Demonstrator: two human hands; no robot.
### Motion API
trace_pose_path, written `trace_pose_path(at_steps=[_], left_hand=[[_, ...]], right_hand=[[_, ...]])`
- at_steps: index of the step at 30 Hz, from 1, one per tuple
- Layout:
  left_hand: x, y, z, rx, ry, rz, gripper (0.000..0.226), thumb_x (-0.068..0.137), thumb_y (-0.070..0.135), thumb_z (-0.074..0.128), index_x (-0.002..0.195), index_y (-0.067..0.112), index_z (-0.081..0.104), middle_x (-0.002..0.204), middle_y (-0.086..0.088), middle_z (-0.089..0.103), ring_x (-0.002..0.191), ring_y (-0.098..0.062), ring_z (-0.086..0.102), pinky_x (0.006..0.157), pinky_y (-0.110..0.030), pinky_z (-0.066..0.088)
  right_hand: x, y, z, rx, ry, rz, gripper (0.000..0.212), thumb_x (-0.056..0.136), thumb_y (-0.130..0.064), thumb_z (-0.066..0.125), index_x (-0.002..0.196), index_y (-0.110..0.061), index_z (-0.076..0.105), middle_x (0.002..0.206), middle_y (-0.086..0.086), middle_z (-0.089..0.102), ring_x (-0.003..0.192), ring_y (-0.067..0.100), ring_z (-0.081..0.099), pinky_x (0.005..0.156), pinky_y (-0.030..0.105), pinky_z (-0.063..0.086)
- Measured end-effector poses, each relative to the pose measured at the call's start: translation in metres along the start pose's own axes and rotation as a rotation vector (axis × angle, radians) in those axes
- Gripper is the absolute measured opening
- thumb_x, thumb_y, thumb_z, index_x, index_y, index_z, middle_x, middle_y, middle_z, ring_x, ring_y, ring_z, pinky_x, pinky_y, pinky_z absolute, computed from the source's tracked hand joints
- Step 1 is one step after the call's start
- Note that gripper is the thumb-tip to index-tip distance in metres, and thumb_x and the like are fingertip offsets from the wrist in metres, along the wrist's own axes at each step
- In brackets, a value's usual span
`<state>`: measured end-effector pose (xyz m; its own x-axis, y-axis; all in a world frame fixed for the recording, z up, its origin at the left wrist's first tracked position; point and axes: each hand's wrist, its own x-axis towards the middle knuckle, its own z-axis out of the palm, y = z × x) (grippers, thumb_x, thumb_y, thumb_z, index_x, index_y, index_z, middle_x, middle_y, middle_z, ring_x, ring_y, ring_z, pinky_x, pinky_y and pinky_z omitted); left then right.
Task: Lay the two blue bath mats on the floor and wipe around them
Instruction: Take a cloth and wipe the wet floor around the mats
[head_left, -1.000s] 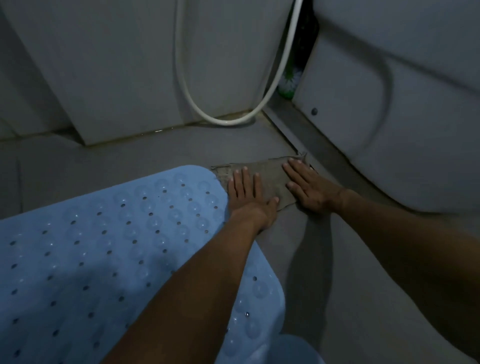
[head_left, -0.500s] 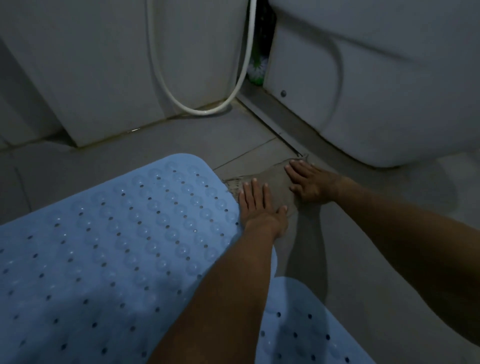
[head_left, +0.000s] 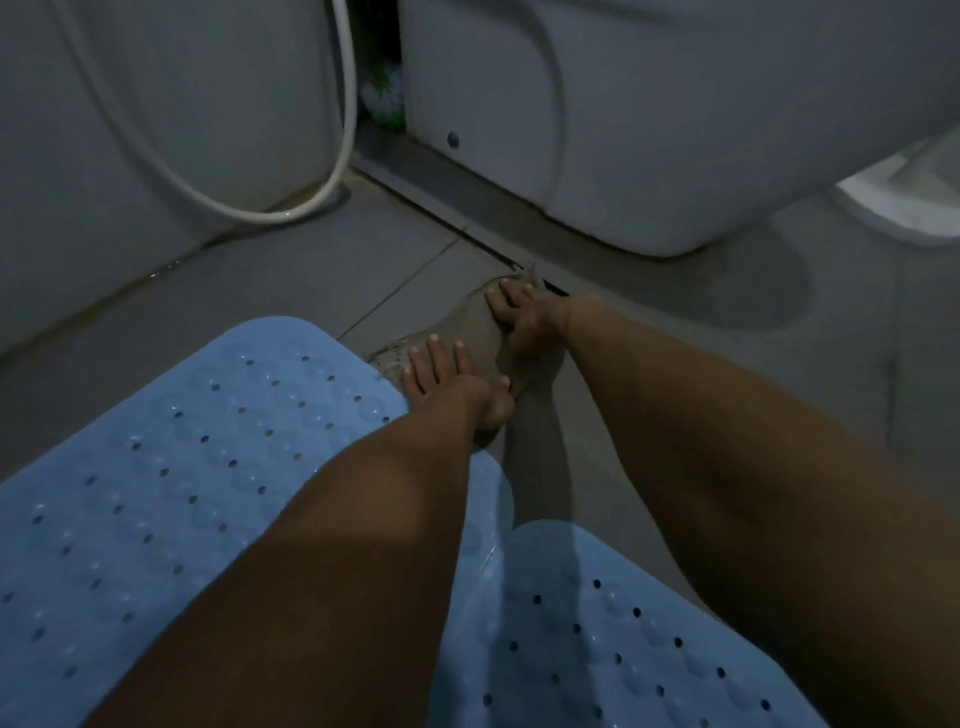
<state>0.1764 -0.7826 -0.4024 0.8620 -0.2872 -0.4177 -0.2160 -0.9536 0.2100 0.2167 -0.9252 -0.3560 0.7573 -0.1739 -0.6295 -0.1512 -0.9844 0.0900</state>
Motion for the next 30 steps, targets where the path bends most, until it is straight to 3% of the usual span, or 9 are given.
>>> trace_pose_path(at_steps=[2,5,8,18,23,30], left_hand=[[0.0,0.001,0.001,-0.045,-0.054,0.005,0.081,0.096,0.06,0.029,0.154,0.018,-0.01,0.159,-0.012,-0.023,0.146,-0.034,-0.021,0.117,-0.05,-0.011],[-0.006,0.001,0.002,0.017,0.025,-0.006,0.085,0.094,0.066,0.026,0.155,0.017,-0.009,0.159,-0.014,-0.022,0.146,-0.036,-0.021,0.118,-0.048,-0.011],[-0.007,0.002,-0.007,0.056,-0.1,-0.007,0.086,0.093,0.069,0.02,0.153,0.017,-0.014,0.158,-0.014,-0.027,0.144,-0.037,-0.024,0.117,-0.047,-0.013],[-0.012,0.01,-0.009,0.124,-0.082,-0.065,0.084,0.093,0.069,0.019,0.154,0.018,-0.009,0.159,-0.012,-0.022,0.146,-0.037,-0.02,0.117,-0.05,-0.008],[-0.029,0.036,0.011,0.054,-0.035,-0.132,0.085,0.092,0.069,0.023,0.155,0.018,-0.005,0.16,-0.012,-0.019,0.146,-0.037,-0.019,0.117,-0.052,-0.009],[-0.087,0.109,0.053,0.042,-0.075,-0.035,0.081,0.095,0.063,0.022,0.154,0.019,-0.011,0.158,-0.013,-0.024,0.145,-0.036,-0.022,0.116,-0.055,-0.01]], right_hand=[[-0.003,-0.001,0.0,0.019,0.004,-0.003,0.092,0.093,-0.048,0.051,0.155,-0.034,-0.017,0.163,-0.006,-0.025,0.152,0.025,-0.015,0.121,0.059,0.003],[-0.002,0.0,0.006,0.055,0.011,-0.01,0.088,0.095,-0.041,0.048,0.155,-0.034,-0.017,0.162,-0.006,-0.026,0.152,0.025,-0.016,0.121,0.057,0.001],[-0.001,0.007,0.01,0.124,0.03,-0.066,0.081,0.097,-0.035,0.041,0.155,-0.036,-0.015,0.163,-0.007,-0.025,0.151,0.024,-0.018,0.121,0.057,-0.003],[0.01,0.032,0.041,0.229,0.211,-0.214,0.067,0.101,-0.031,0.028,0.157,-0.032,-0.009,0.164,-0.006,-0.019,0.151,0.018,-0.017,0.12,0.038,-0.01],[-0.003,0.051,0.059,0.215,0.252,-0.259,0.062,0.104,-0.033,0.023,0.157,-0.032,-0.007,0.165,-0.007,-0.017,0.151,0.017,-0.017,0.12,0.038,-0.011],[-0.062,0.128,0.112,0.211,0.256,-0.266,0.06,0.105,-0.033,0.024,0.158,-0.032,-0.006,0.165,-0.006,-0.016,0.152,0.02,-0.014,0.122,0.041,-0.006]])
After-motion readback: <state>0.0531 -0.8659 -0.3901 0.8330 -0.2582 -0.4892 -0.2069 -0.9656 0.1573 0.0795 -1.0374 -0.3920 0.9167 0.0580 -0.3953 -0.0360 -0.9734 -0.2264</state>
